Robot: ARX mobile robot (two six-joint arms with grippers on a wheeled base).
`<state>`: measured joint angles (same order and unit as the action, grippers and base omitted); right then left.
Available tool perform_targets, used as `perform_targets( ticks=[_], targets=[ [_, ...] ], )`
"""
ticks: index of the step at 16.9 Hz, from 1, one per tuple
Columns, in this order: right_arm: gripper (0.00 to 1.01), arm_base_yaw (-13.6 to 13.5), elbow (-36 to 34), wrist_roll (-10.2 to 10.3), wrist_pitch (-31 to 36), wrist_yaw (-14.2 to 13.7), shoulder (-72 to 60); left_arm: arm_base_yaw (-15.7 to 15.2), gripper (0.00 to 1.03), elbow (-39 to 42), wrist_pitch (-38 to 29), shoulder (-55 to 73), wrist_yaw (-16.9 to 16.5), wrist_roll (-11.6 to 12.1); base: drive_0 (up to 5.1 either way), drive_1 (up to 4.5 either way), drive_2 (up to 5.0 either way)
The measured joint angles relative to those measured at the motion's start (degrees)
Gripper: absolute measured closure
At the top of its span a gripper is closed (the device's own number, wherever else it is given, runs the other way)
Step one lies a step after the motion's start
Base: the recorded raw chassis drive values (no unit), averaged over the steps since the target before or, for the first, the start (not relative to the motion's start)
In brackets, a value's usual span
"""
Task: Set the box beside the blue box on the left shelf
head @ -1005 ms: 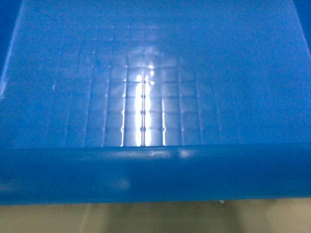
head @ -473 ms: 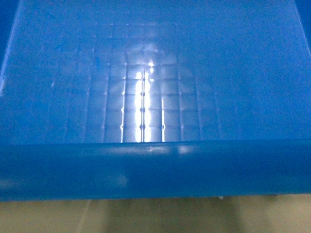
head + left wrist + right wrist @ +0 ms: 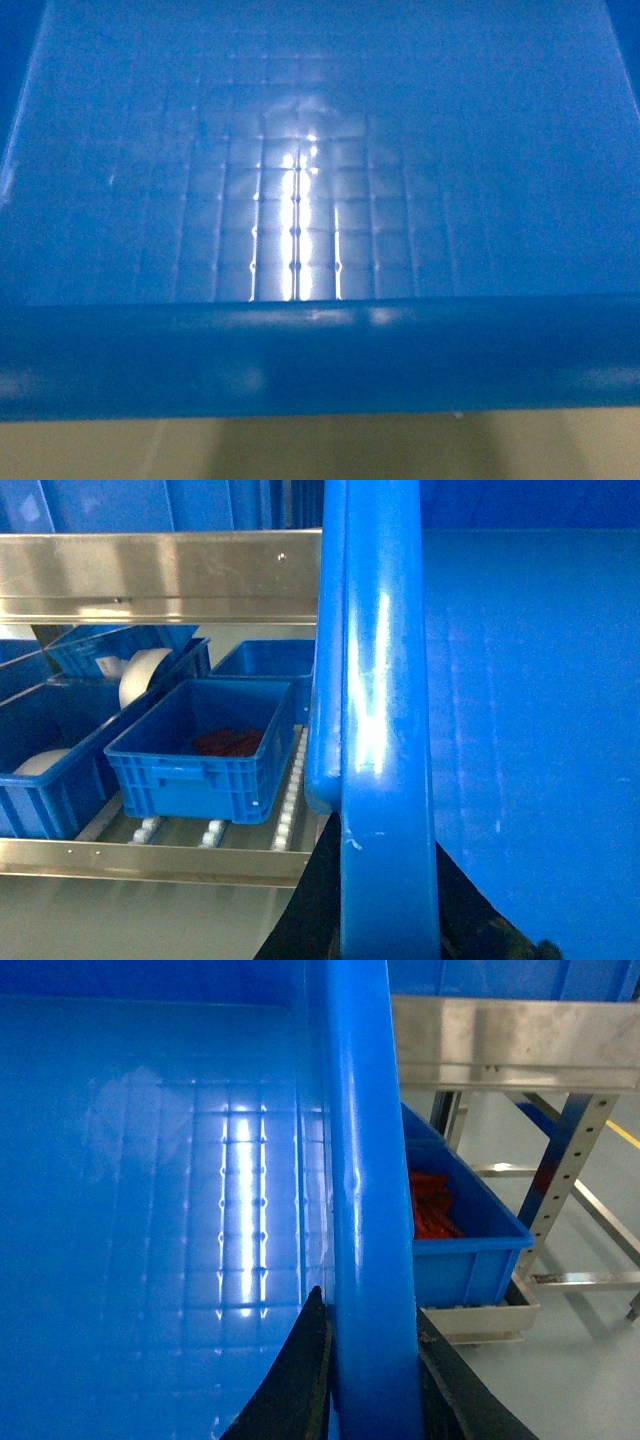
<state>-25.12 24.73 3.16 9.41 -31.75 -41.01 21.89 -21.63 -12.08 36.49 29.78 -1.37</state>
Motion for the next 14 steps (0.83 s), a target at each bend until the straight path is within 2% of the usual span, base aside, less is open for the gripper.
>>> perform_targets(
  ticks=[14],
  targets=[
    [0.89, 0.0, 0.0, 0.0, 0.0, 0.0, 0.0, 0.0, 0.95, 0.0, 0.0, 0.0, 0.0, 0.0, 0.0, 0.0, 0.0]
  ],
)
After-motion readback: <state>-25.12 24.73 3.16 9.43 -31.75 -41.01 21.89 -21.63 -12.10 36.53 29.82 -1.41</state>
